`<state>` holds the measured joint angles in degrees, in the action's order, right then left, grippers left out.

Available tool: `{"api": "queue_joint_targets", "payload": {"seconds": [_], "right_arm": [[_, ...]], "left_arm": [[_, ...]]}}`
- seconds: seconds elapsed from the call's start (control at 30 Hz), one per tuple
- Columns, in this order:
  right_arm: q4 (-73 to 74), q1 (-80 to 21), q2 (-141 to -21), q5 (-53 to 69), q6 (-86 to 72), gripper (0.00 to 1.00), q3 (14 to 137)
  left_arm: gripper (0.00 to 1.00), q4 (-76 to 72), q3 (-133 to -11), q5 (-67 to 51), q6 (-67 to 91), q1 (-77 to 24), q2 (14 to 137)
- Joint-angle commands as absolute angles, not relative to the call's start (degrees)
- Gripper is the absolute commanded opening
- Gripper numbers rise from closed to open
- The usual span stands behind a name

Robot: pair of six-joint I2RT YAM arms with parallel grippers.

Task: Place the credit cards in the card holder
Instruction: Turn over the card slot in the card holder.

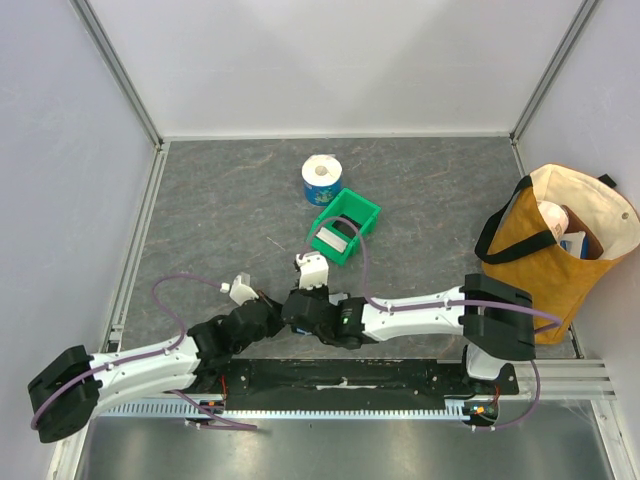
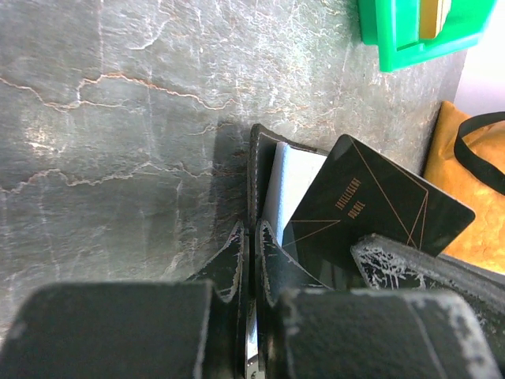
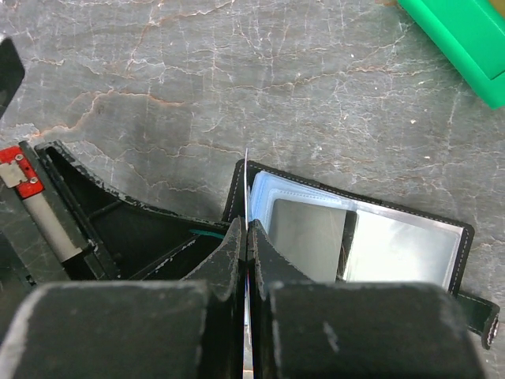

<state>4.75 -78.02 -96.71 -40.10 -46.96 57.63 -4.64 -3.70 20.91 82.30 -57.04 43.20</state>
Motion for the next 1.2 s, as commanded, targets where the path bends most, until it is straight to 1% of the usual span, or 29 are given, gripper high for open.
{"api": "queue_joint_targets", "payload": {"seconds": [0.0, 0.1, 0.43, 0.57, 1.17], "right_arm": [[11.41, -80.59, -98.96, -47.27, -47.02, 0.00, 63.27], [13.71, -81.39, -100.19, -48.34, -48.07, 0.00, 64.42], [12.83, -82.35, -100.11, -46.67, -50.27, 0.00, 64.42], [12.92, -82.88, -99.23, -48.42, -51.06, 0.00, 64.16], [12.83, -81.56, -96.68, -50.71, -53.78, 0.00, 63.81]], "left_arm": [[0.02, -6.95, -4.75, 22.68, 83.76, -57.31, 42.10], [0.02, -6.42, -4.83, 22.85, 83.85, -57.30, 41.75], [0.02, -6.33, -4.39, 22.85, 84.02, -57.39, 41.05], [0.02, -6.15, -3.96, 22.76, 84.46, -57.39, 40.87], [0.02, -3.87, -2.64, 22.85, 84.64, -57.39, 39.55]]}}
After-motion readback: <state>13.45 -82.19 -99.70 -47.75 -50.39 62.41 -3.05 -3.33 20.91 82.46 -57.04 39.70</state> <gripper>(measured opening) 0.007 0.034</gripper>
